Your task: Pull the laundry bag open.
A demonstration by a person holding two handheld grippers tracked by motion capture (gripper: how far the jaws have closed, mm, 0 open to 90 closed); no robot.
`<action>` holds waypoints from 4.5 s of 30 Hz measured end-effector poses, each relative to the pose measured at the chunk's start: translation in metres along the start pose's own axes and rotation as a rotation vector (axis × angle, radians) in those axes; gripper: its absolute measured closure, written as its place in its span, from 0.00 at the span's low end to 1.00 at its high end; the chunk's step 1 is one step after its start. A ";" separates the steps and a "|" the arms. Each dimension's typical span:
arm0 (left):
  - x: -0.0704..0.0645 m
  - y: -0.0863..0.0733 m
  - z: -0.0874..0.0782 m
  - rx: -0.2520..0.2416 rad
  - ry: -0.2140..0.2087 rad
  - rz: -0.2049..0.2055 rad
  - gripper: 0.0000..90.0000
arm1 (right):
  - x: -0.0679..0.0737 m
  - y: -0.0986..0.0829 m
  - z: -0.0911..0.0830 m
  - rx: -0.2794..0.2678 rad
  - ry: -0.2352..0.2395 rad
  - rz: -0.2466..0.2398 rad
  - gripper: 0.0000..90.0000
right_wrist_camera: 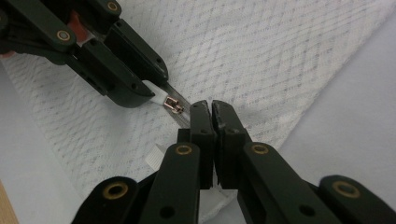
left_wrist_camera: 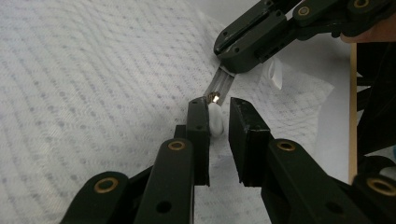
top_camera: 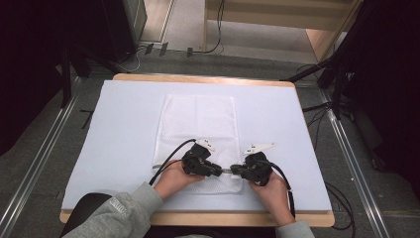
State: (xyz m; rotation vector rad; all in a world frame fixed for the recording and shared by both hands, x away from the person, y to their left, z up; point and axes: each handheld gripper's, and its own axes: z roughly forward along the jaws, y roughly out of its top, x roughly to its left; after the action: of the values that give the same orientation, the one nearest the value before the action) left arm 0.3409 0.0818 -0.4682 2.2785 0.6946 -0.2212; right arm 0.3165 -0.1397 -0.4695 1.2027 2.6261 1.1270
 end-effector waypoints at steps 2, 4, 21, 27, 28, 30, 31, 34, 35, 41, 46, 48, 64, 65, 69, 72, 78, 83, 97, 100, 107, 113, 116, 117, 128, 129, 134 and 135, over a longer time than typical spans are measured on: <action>0.000 0.000 0.002 -0.009 -0.008 -0.002 0.88 | 0.000 0.000 0.000 0.000 -0.004 -0.006 0.99; 0.000 0.000 0.002 -0.008 -0.005 0.004 0.88 | 0.000 0.000 0.000 0.000 -0.004 -0.008 0.99; 0.003 0.006 0.005 0.000 -0.024 -0.047 0.97 | 0.005 0.000 0.003 -0.011 -0.020 -0.054 1.00; 0.005 0.008 0.004 0.018 -0.036 -0.060 0.98 | 0.006 -0.002 0.003 -0.017 -0.023 -0.056 1.00; 0.005 0.008 0.004 0.018 -0.036 -0.060 0.98 | 0.006 -0.002 0.003 -0.018 -0.025 -0.067 1.00; 0.006 0.008 0.003 0.022 -0.048 -0.069 0.98 | 0.006 -0.002 0.003 -0.018 -0.027 -0.072 1.00; 0.006 0.008 0.003 0.020 -0.052 -0.075 0.98 | 0.006 -0.002 0.003 -0.020 -0.030 -0.075 1.00; 0.006 0.008 0.001 0.023 -0.053 -0.076 0.98 | 0.007 -0.002 0.004 -0.025 -0.026 -0.084 1.00; 0.007 0.008 0.001 0.031 -0.057 -0.083 0.98 | 0.007 -0.002 0.004 -0.025 -0.026 -0.084 1.00; 0.013 0.006 -0.006 0.044 -0.060 -0.109 0.98 | 0.006 -0.004 0.004 -0.032 -0.026 -0.082 1.00; 0.017 0.002 -0.015 0.053 -0.070 -0.120 0.98 | 0.006 -0.004 0.004 -0.038 -0.022 -0.086 1.00; 0.019 0.001 -0.019 0.059 -0.069 -0.115 0.98 | 0.006 -0.004 0.004 -0.038 -0.023 -0.090 1.00; 0.025 -0.006 -0.035 0.063 -0.070 -0.133 0.98 | 0.004 -0.005 0.004 -0.041 -0.014 -0.084 1.00; 0.026 -0.007 -0.036 0.061 -0.067 -0.132 0.98 | 0.004 -0.005 0.004 -0.041 -0.014 -0.084 1.00; 0.026 -0.008 -0.037 0.069 -0.072 -0.128 0.98 | 0.004 -0.005 0.004 -0.040 -0.009 -0.087 1.00; 0.025 -0.009 -0.036 0.071 -0.072 -0.126 0.98 | 0.004 -0.004 0.004 -0.041 -0.014 -0.096 1.00; 0.028 -0.011 -0.040 0.071 -0.070 -0.141 0.98 | 0.004 -0.004 0.004 -0.040 -0.016 -0.095 1.00; 0.031 -0.014 -0.046 0.067 -0.065 -0.147 0.98 | 0.004 -0.004 0.004 -0.038 -0.014 -0.095 1.00; 0.035 -0.020 -0.054 0.066 -0.064 -0.155 0.98 | 0.003 -0.003 0.004 -0.033 -0.004 -0.096 1.00; 0.035 -0.021 -0.055 0.070 -0.061 -0.155 0.98 | 0.002 -0.004 0.004 -0.037 0.003 -0.093 1.00; 0.038 -0.023 -0.059 0.068 -0.046 -0.166 0.98 | 0.003 -0.003 0.004 -0.030 -0.005 -0.106 1.00; 0.037 -0.025 -0.062 0.069 -0.036 -0.164 0.98 | 0.002 -0.003 0.004 -0.030 0.009 -0.103 1.00; 0.038 -0.027 -0.063 0.070 -0.047 -0.166 0.98 | 0.002 -0.003 0.004 -0.029 0.010 -0.106 1.00; 0.038 -0.027 -0.064 0.072 -0.042 -0.169 0.98 | 0.002 -0.003 0.004 -0.029 0.010 -0.106 1.00; 0.040 -0.034 -0.075 0.061 -0.034 -0.182 0.98 | 0.001 -0.002 0.005 -0.026 0.011 -0.113 1.00; 0.040 -0.034 -0.075 0.063 -0.035 -0.182 0.98 | 0.001 -0.002 0.005 -0.024 0.012 -0.120 1.00; 0.040 -0.034 -0.077 0.076 -0.027 -0.182 0.98 | 0.001 -0.002 0.005 -0.029 0.018 -0.126 1.00; 0.040 -0.034 -0.080 0.072 -0.017 -0.193 0.98 | 0.001 -0.002 0.005 -0.028 0.019 -0.124 1.00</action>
State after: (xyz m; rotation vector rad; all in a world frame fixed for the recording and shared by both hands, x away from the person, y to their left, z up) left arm 0.3525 0.1741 -0.4460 2.2746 0.9119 -0.3613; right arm 0.3164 -0.1372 -0.4743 1.0133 2.6467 1.1547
